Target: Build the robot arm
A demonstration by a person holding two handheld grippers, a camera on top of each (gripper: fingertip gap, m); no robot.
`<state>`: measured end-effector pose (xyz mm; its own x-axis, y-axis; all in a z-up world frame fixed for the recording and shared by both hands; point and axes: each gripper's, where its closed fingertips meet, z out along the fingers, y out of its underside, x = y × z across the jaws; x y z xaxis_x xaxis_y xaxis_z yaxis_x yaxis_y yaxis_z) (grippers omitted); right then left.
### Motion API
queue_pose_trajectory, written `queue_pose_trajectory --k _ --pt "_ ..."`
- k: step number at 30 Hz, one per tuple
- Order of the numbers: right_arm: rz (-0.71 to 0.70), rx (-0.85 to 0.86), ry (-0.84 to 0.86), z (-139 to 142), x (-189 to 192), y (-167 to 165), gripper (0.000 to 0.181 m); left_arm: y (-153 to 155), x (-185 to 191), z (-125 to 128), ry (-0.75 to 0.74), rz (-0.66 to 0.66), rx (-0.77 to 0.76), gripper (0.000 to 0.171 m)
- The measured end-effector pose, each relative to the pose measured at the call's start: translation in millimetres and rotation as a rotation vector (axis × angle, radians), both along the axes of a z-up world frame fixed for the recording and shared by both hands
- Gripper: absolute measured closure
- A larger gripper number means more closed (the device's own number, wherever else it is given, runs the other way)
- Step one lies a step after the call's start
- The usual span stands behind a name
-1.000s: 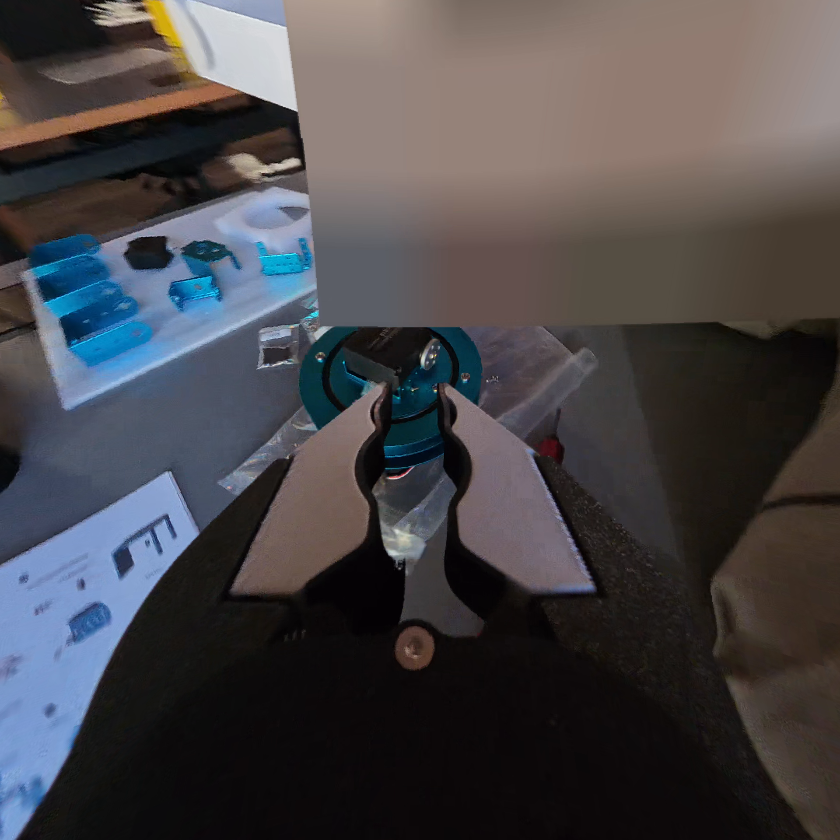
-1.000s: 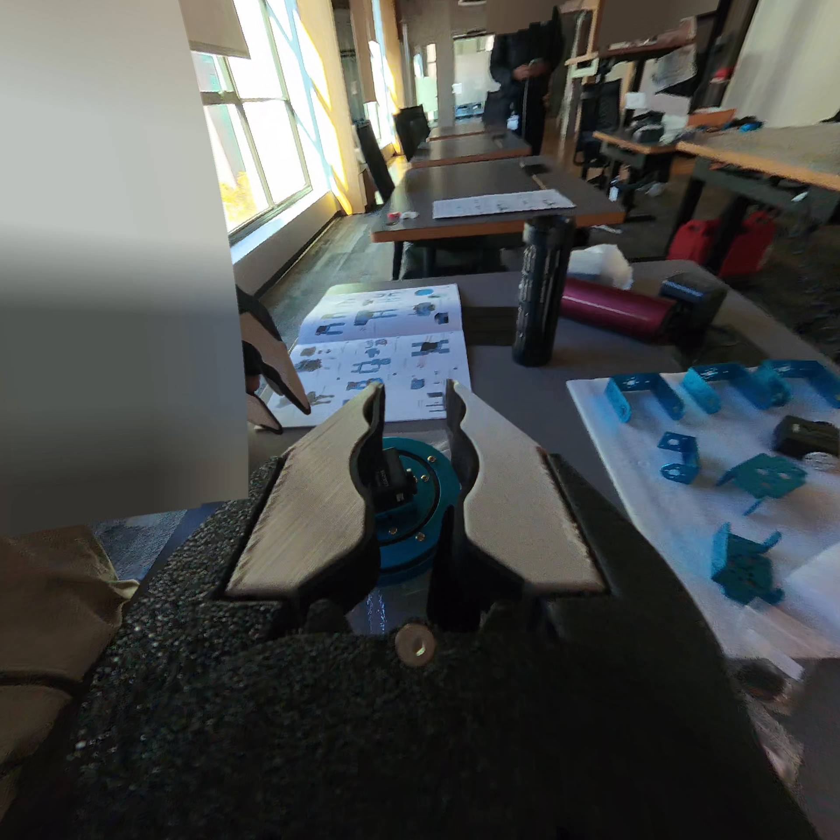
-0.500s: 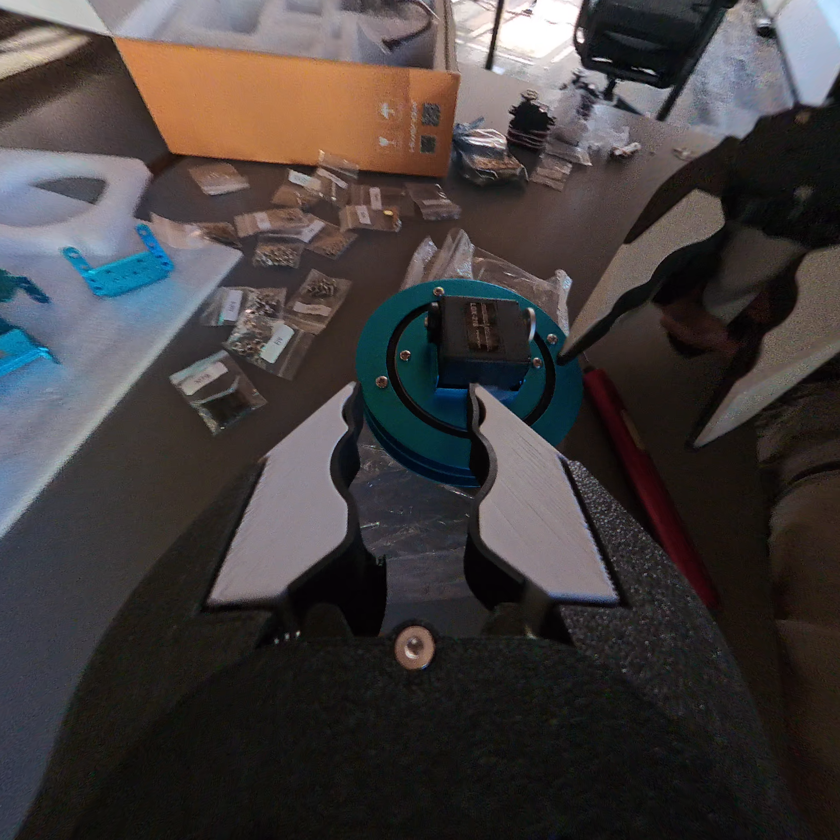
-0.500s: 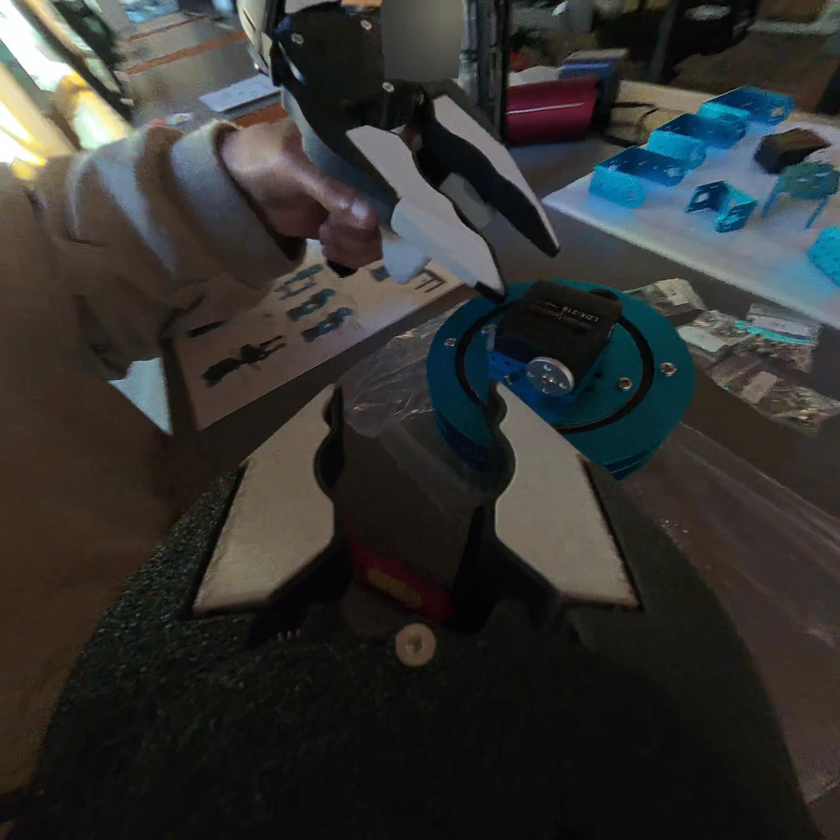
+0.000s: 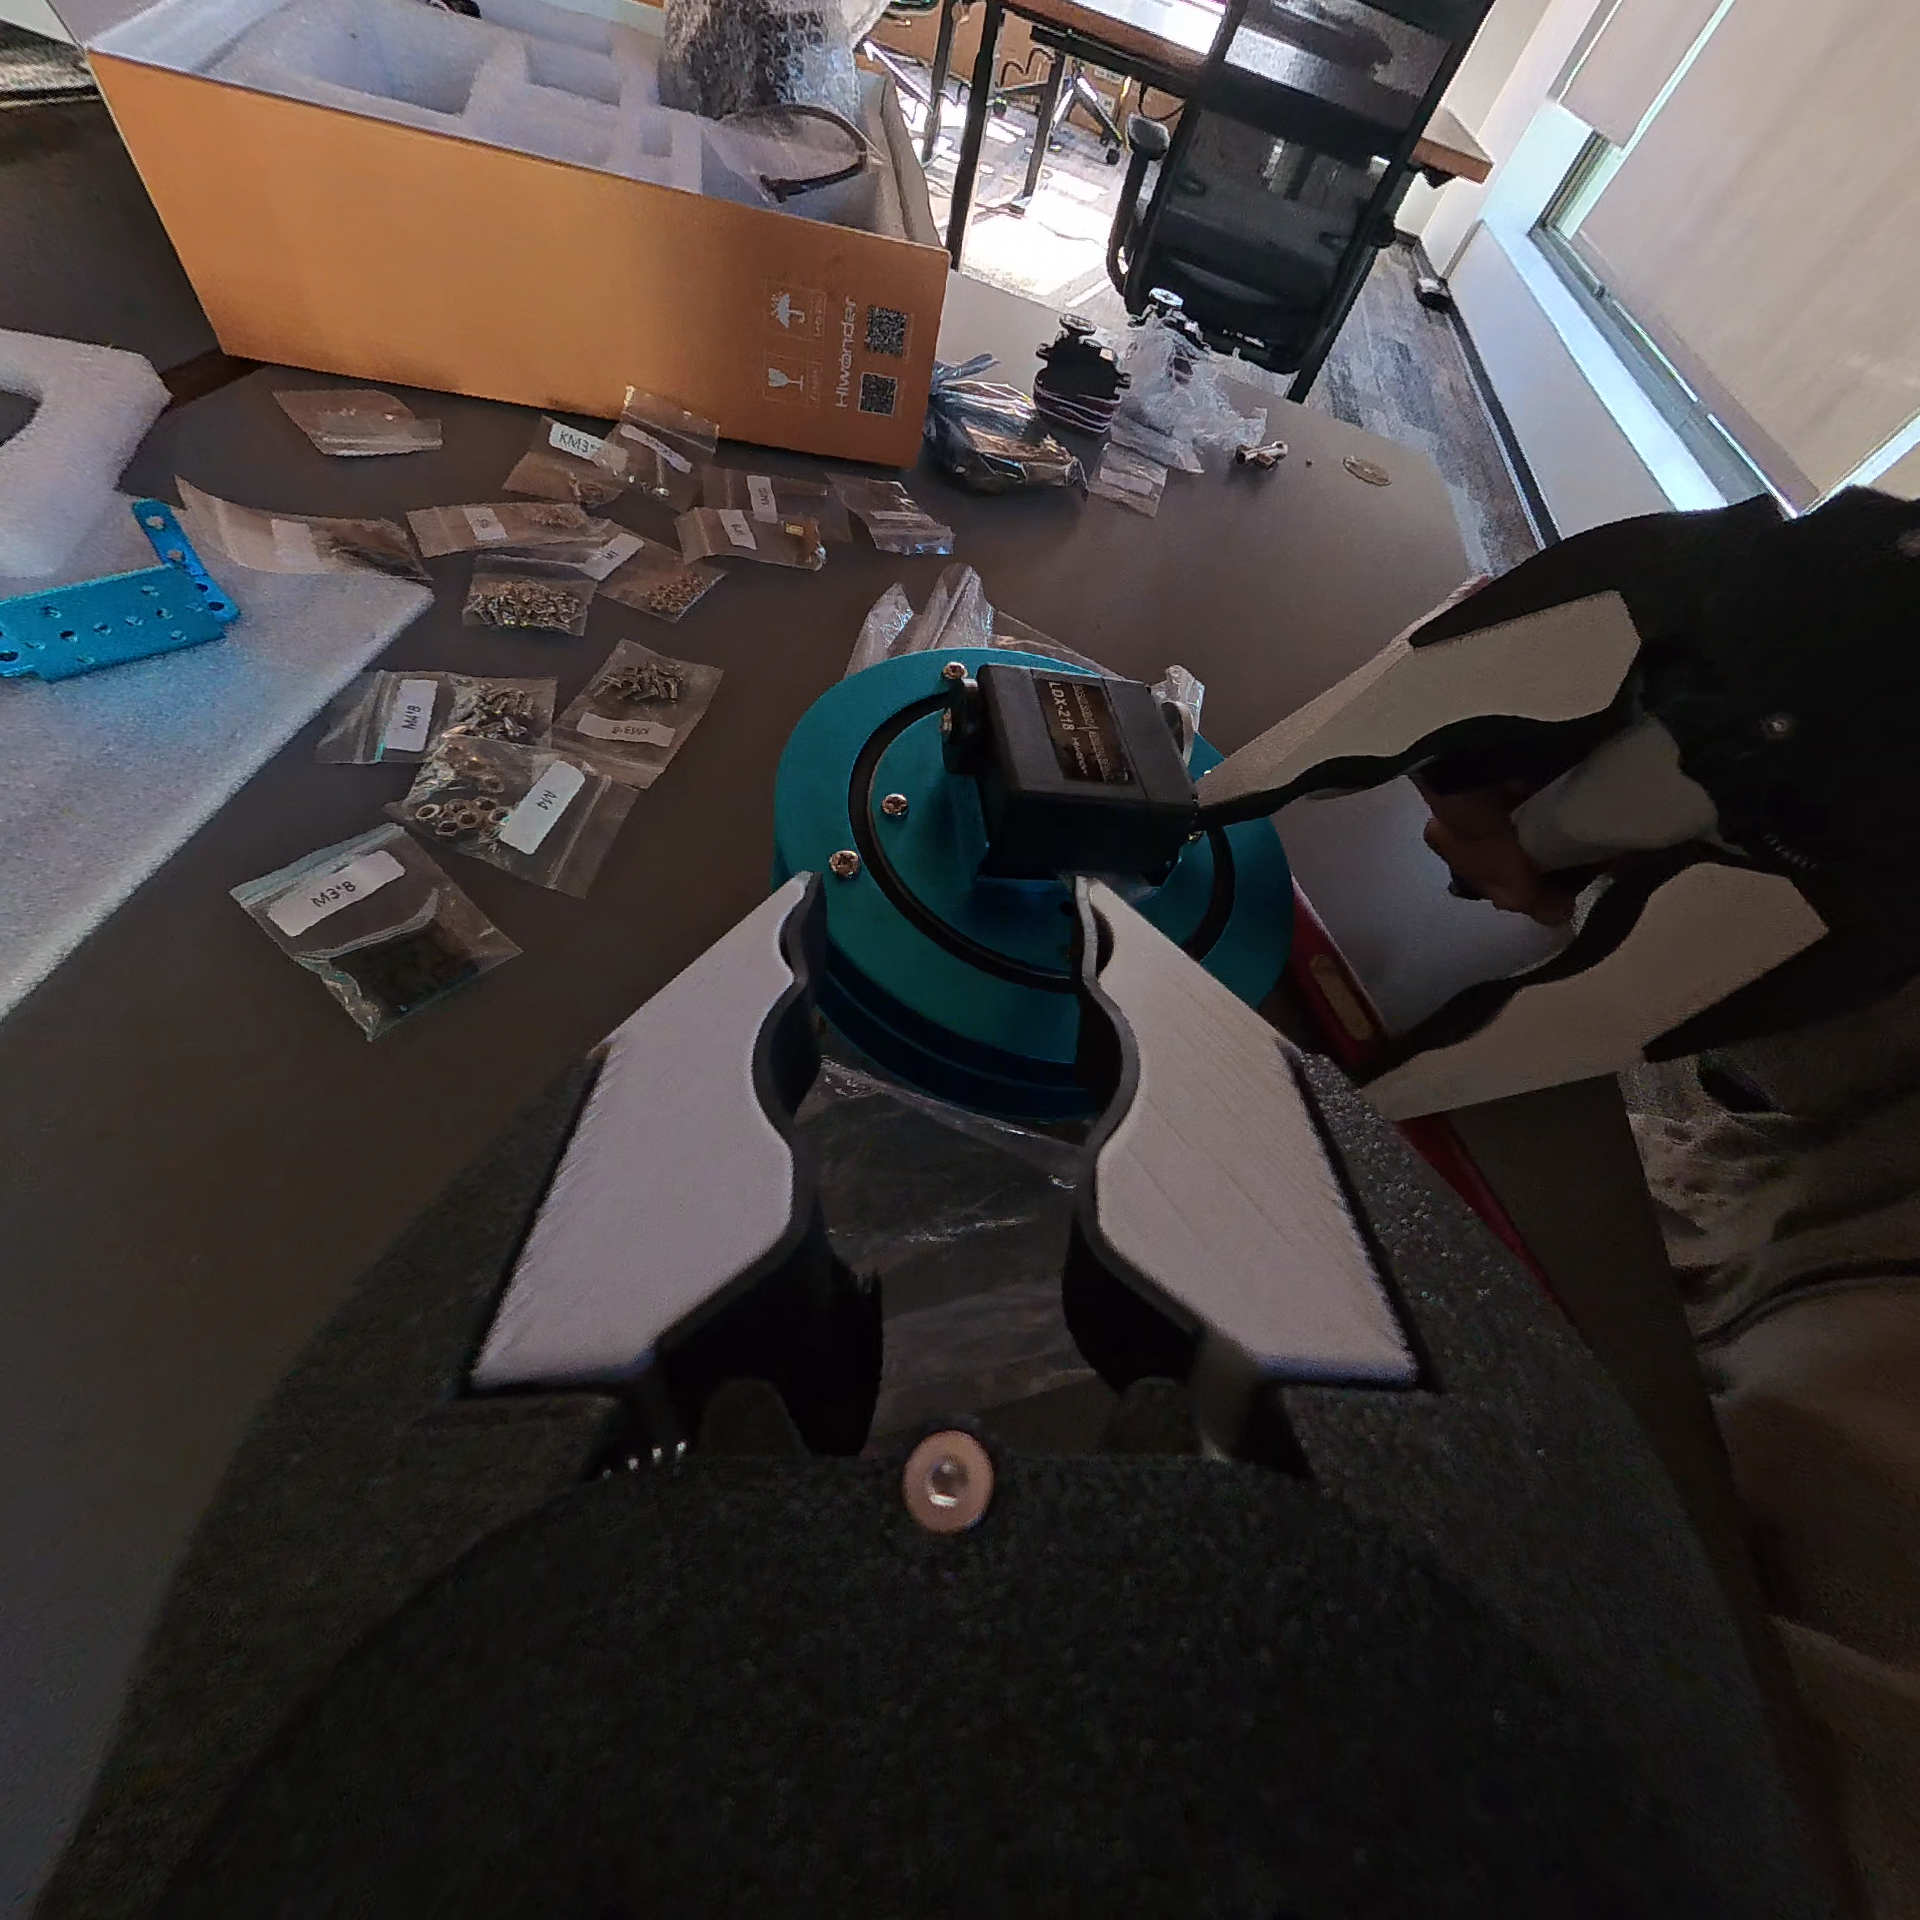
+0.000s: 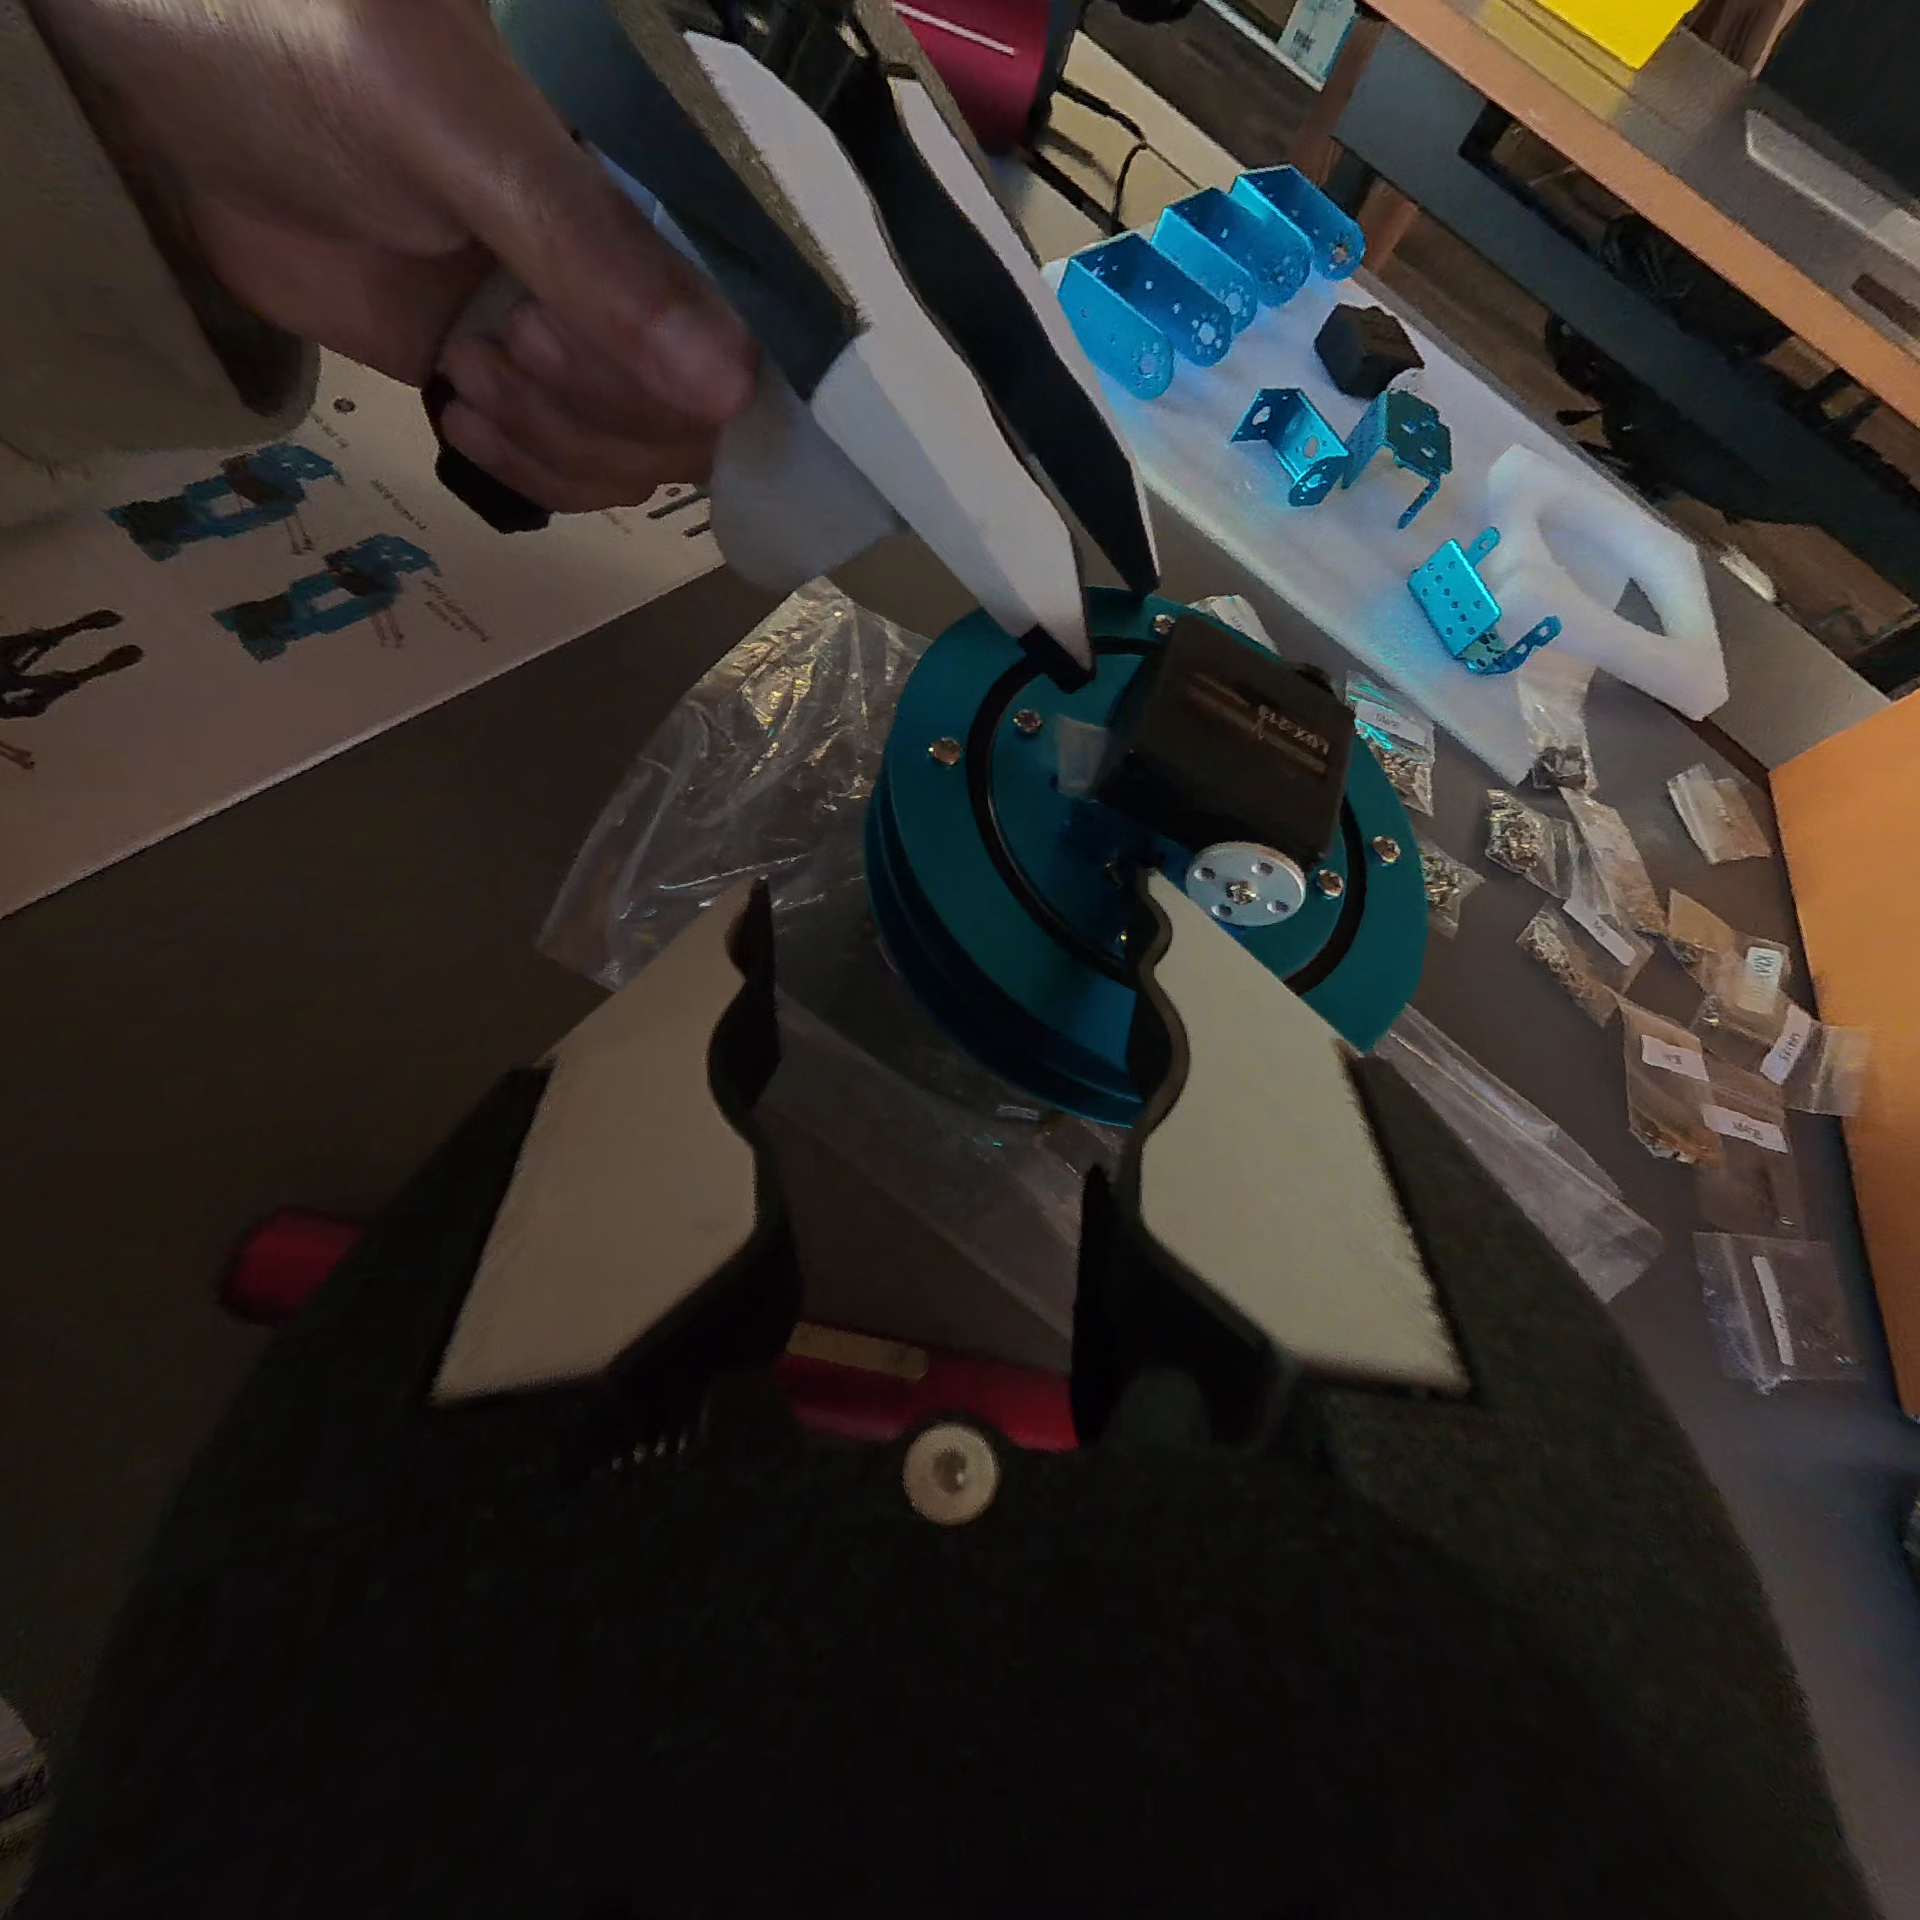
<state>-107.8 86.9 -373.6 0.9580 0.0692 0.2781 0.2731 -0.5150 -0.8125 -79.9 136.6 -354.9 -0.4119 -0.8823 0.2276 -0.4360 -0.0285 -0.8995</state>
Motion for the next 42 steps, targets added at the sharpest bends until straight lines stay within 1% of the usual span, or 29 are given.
queue_pose_trajectory --k 1,2,3,7,9,11,12,14,16,17,20,26,29,32,36,38,40,41,42 --pt "0.018 -0.012 0.001 0 -4 -1 0.114 0 0 0 -0.006 0.005 0.009 0.127" --pt "0.060 -0.017 0.006 1 -12 -2 0.116 0 0 -1 -0.013 0.011 0.020 0.127" --pt "0.104 -0.010 0.017 4 -23 -5 0.126 0 0 -1 -0.017 0.017 0.032 0.128" --pt "0.063 0.004 0.046 12 -22 -17 0.123 -4 -1 1 -0.011 0.030 0.044 0.126" --pt "0.041 0.035 0.098 15 -20 -21 0.129 -6 -5 5 -0.023 0.031 0.065 0.126" --pt "0.022 0.047 0.185 15 -20 -22 0.135 -3 -10 11 -0.045 0.048 0.117 0.126" --pt "0.022 0.062 0.227 16 -20 -20 0.137 -2 -12 14 -0.056 0.052 0.133 0.127" --pt "-0.004 0.101 0.289 21 -14 -14 0.151 -1 -16 18 -0.068 0.063 0.148 0.128" --pt "-0.014 0.114 0.344 23 -9 -6 0.157 -1 -18 19 -0.074 0.067 0.152 0.131" --pt "-0.041 0.108 0.352 21 -3 -3 0.162 -1 -19 17 -0.075 0.066 0.155 0.133" --pt "-0.081 0.078 0.351 16 5 3 0.166 -1 -21 11 -0.071 0.072 0.156 0.136" --pt "-0.144 0.048 0.329 11 7 6 0.171 -5 -19 6 -0.054 0.057 0.128 0.136" --pt "-0.151 0.049 0.328 11 2 7 0.181 -7 -18 8 -0.056 0.058 0.117 0.136" --pt "-0.177 0.049 0.300 11 1 7 0.181 -9 -18 11 -0.062 0.058 0.120 0.136" --pt "-0.191 0.070 0.285 14 3 4 0.181 -9 -19 13 -0.063 0.062 0.173 0.136" --pt "-0.172 0.106 0.296 21 3 1 0.181 -10 -22 14 -0.055 0.054 0.209 0.137" --pt "-0.158 0.107 0.312 24 3 -1 0.181 -9 -25 16 -0.045 0.056 0.239 0.140" --pt "-0.121 0.099 0.322 26 -2 1 0.181 -8 -27 17 -0.037 0.066 0.250 0.141" --pt "-0.087 0.089 0.329 26 -7 3 0.169 -7 -28 19 -0.028 0.081 0.258 0.141"
